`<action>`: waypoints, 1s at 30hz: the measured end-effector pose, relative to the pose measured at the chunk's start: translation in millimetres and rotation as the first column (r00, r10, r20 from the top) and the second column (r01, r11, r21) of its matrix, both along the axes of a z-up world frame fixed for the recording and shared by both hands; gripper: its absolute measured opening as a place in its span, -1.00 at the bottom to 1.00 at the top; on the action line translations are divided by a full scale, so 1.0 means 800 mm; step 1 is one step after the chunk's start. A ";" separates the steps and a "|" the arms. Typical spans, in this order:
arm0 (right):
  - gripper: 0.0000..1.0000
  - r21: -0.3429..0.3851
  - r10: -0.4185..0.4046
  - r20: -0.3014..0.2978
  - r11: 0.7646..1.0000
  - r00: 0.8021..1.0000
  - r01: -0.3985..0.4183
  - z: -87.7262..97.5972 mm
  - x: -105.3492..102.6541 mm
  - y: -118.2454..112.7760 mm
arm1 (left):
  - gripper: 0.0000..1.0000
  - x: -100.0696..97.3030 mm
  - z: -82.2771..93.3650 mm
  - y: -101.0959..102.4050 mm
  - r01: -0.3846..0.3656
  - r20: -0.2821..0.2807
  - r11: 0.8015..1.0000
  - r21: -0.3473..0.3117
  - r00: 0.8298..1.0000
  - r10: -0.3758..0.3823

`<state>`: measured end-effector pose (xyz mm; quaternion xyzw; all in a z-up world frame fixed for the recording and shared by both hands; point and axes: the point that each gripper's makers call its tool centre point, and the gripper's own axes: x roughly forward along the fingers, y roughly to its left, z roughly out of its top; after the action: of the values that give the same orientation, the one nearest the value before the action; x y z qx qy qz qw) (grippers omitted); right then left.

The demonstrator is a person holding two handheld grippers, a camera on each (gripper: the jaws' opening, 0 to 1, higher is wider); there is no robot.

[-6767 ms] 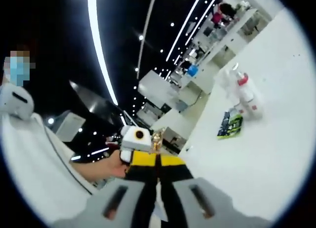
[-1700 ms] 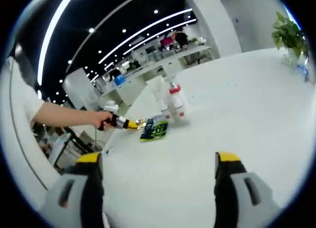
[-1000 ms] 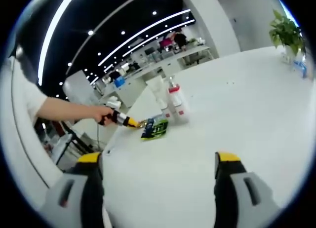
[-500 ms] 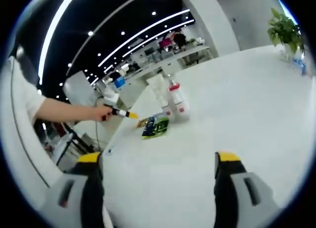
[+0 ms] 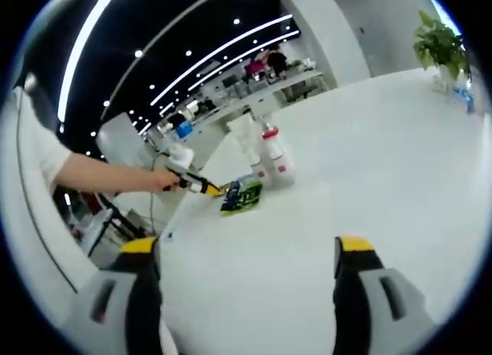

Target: Arrange the skincare products in the storage area until every visible bottle or jar stands upright without overlapping.

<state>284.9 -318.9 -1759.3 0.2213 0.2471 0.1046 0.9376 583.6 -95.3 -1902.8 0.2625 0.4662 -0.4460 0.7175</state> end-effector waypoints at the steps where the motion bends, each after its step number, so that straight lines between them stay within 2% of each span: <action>1: 0.84 -0.002 -0.001 -0.001 1.000 1.000 0.001 0.000 0.000 -0.001 | -0.59 0.001 0.001 0.000 0.001 0.001 1.000 -0.006 1.000 -0.001; 6: 0.84 -0.002 -0.003 -0.007 1.000 1.000 0.003 -0.002 -0.001 -0.003 | -0.58 0.003 0.001 0.000 0.005 -0.012 1.000 -0.020 1.000 -0.005; 10: 0.84 -0.003 0.004 -0.008 1.000 1.000 -0.004 -0.003 0.000 0.000 | -0.58 0.001 0.001 0.000 0.048 -0.013 0.999 -0.011 0.999 -0.049; 18: 0.84 0.000 0.010 -0.008 1.000 1.000 -0.010 -0.004 0.001 0.004 | -0.57 0.000 0.002 0.003 0.041 -0.032 0.999 0.004 0.999 -0.041; 21: 0.84 0.001 0.009 -0.006 1.000 1.000 -0.009 -0.003 0.001 0.005 | -0.51 -0.001 0.003 0.003 0.038 -0.035 0.999 0.005 0.999 -0.037; 24: 0.84 0.000 0.003 -0.003 1.000 1.000 -0.003 -0.003 0.001 0.003 | -0.28 -0.001 0.007 0.000 -0.006 -0.055 1.000 -0.018 0.998 0.005; 30: 0.84 -0.002 0.012 -0.011 1.000 1.000 -0.012 -0.006 -0.001 0.006 | -0.31 -0.003 0.013 0.001 0.008 -0.038 1.000 -0.020 0.999 -0.009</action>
<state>283.8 -314.5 -1763.7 0.2196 0.2538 0.1089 0.9357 581.0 -94.5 -1892.1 0.2488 0.4743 -0.4586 0.7091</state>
